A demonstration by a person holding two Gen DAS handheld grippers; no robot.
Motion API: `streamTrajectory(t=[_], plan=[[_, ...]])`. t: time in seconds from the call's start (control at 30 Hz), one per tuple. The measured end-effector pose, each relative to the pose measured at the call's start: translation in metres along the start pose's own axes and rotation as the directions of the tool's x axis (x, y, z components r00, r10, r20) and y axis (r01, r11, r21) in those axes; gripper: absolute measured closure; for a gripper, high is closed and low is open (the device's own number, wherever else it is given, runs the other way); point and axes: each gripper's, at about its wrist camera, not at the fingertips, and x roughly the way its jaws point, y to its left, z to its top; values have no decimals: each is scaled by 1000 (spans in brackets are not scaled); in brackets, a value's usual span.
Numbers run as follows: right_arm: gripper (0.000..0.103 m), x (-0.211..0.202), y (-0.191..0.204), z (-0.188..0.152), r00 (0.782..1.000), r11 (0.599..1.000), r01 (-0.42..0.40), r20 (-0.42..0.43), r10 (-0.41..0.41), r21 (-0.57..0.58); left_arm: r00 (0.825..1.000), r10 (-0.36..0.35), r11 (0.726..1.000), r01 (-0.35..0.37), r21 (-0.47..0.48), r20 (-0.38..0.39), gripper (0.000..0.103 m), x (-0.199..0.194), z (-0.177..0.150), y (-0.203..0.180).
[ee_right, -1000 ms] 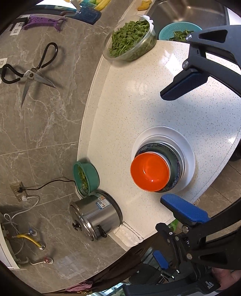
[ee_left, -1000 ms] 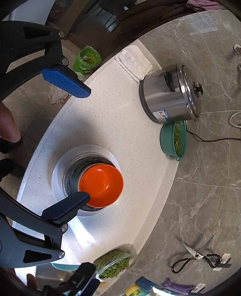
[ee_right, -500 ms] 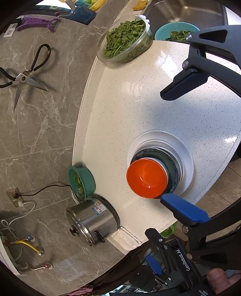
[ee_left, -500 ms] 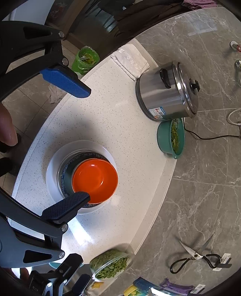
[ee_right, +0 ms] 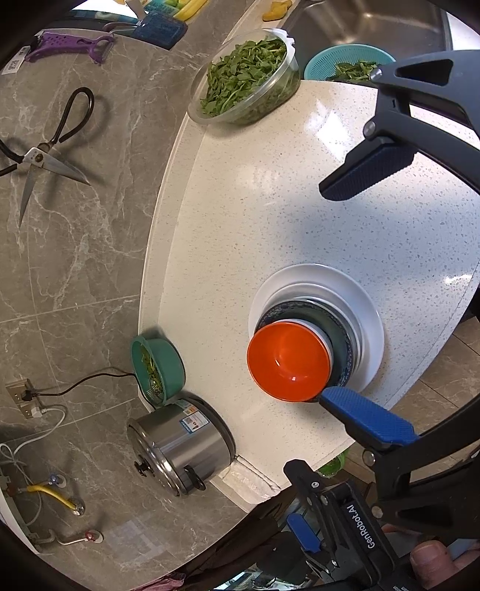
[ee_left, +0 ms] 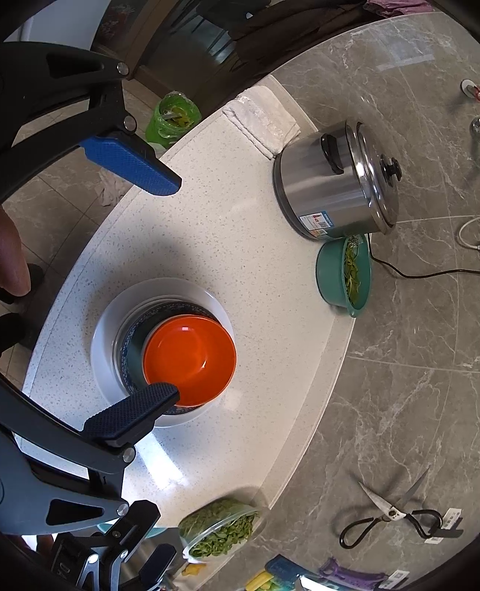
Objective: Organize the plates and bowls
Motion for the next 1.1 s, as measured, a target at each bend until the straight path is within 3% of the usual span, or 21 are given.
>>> streamTrajectory(t=[1.1], plan=[[0,-5,2,-3,999,999,39,19,-39,-4,1000,-5,1000,5,1,-3,0,0,1,3]])
